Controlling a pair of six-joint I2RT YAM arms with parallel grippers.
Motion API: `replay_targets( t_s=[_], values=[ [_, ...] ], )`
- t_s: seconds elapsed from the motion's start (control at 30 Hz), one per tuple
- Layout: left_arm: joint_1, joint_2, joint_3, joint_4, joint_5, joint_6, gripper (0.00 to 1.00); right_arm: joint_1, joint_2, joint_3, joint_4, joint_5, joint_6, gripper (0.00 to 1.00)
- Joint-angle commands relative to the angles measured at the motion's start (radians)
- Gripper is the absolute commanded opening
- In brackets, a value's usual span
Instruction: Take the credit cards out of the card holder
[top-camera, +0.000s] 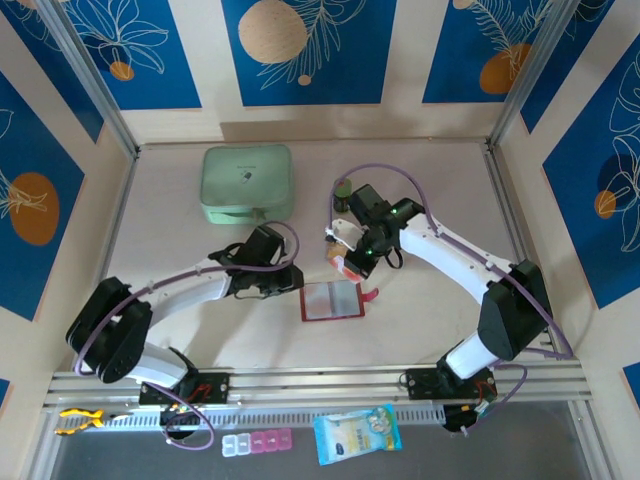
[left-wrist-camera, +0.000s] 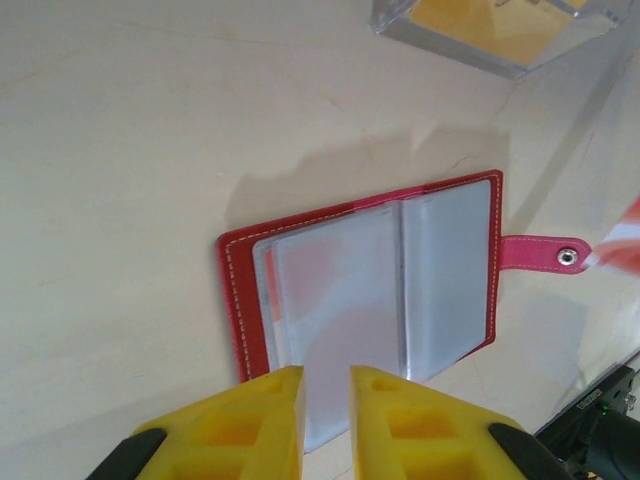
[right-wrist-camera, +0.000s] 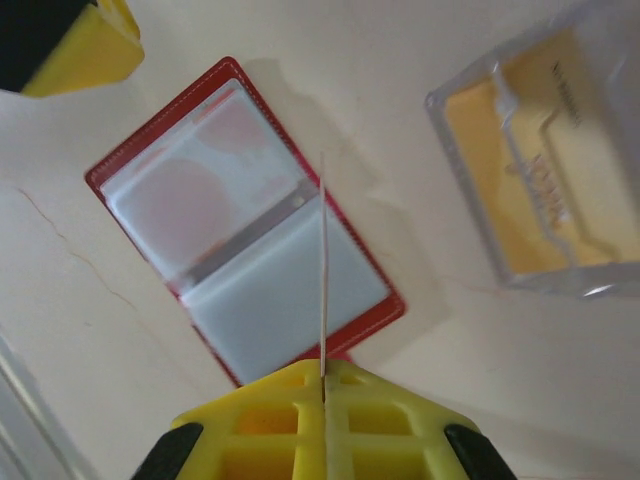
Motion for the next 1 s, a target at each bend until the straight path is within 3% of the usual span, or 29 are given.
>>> replay_targets(
  t_s=[0.0, 0.4, 0.97],
  values=[
    [0.016, -0.026, -0.018, -0.017, -0.002, 0.016, 0.18, -0.017, 0.034, 0.076, -0.066, 0.044, -0.22, 0.0],
    [0.039, -0.007, -0.007, -0.014, 0.023, 0.018, 0.18, -0.131, 0.2, 0.364, -0.167, -0.018, -0.4, 0.0],
    [0.069, 0.077, 0.058, -0.048, 0.067, 0.033, 0.18, -0.258, 0.454, 0.631, -0.27, -0.168, -0.529, 0.0]
  ],
)
